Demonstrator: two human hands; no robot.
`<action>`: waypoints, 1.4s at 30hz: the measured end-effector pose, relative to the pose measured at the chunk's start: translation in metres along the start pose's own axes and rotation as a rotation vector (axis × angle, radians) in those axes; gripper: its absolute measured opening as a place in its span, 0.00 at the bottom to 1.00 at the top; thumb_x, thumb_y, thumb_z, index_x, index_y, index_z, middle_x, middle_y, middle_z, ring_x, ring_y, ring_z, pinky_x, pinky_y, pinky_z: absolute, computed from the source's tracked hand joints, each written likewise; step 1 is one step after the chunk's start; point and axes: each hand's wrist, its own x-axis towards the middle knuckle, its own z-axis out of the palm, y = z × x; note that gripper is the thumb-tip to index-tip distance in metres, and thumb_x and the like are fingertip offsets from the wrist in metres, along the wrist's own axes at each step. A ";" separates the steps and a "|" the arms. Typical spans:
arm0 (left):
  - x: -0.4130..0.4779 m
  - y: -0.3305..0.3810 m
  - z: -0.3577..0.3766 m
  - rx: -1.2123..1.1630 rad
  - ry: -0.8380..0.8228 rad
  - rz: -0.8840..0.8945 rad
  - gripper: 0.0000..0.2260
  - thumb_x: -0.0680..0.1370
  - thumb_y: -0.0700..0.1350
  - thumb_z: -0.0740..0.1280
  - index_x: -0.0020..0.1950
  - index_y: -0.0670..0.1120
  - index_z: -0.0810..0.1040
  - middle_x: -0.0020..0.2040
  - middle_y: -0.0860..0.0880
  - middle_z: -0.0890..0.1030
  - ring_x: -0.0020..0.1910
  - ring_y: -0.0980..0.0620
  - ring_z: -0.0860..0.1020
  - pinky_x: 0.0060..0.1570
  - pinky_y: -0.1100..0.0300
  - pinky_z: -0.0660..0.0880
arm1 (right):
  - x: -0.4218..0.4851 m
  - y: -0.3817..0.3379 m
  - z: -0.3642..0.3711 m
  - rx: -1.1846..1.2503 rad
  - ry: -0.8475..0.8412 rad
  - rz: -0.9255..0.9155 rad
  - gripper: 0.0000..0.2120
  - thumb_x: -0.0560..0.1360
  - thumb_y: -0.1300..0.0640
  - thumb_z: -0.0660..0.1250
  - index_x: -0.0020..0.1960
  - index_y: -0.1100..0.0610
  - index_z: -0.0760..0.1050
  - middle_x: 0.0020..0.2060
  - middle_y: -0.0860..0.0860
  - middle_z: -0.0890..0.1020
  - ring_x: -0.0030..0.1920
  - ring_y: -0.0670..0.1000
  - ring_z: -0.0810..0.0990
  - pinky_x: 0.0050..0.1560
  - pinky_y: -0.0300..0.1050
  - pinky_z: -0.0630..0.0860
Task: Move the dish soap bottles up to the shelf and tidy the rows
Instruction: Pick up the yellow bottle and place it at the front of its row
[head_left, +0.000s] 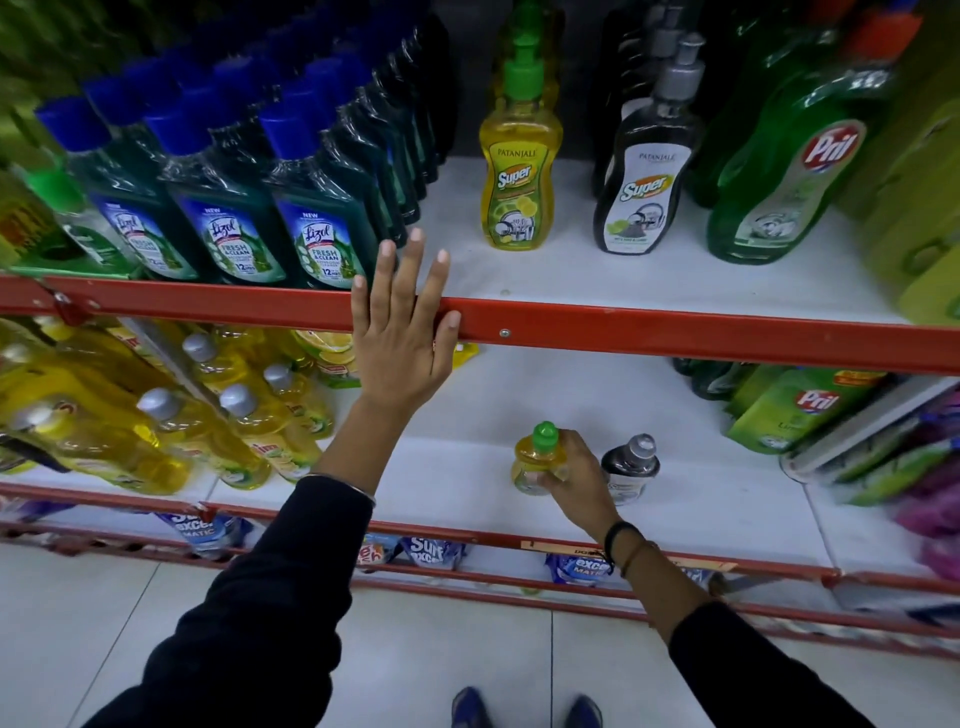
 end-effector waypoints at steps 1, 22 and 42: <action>0.000 0.000 0.000 0.000 0.002 0.003 0.24 0.83 0.54 0.47 0.79 0.52 0.48 0.80 0.54 0.45 0.79 0.53 0.44 0.76 0.52 0.41 | -0.001 -0.003 -0.003 0.017 -0.004 -0.006 0.22 0.67 0.67 0.73 0.58 0.55 0.71 0.55 0.58 0.78 0.55 0.59 0.78 0.58 0.50 0.73; -0.001 0.003 0.001 -0.005 0.042 -0.036 0.24 0.82 0.54 0.50 0.78 0.49 0.57 0.79 0.48 0.56 0.78 0.47 0.52 0.75 0.48 0.46 | -0.038 -0.222 -0.131 0.469 0.277 -0.616 0.20 0.63 0.52 0.76 0.54 0.48 0.77 0.47 0.46 0.85 0.49 0.50 0.83 0.51 0.46 0.79; -0.001 -0.002 0.021 0.028 0.238 0.029 0.24 0.82 0.55 0.50 0.77 0.49 0.60 0.78 0.49 0.59 0.77 0.47 0.57 0.75 0.49 0.49 | 0.070 -0.254 -0.095 0.097 0.440 -0.526 0.27 0.63 0.44 0.78 0.58 0.53 0.75 0.54 0.51 0.81 0.51 0.50 0.80 0.51 0.49 0.80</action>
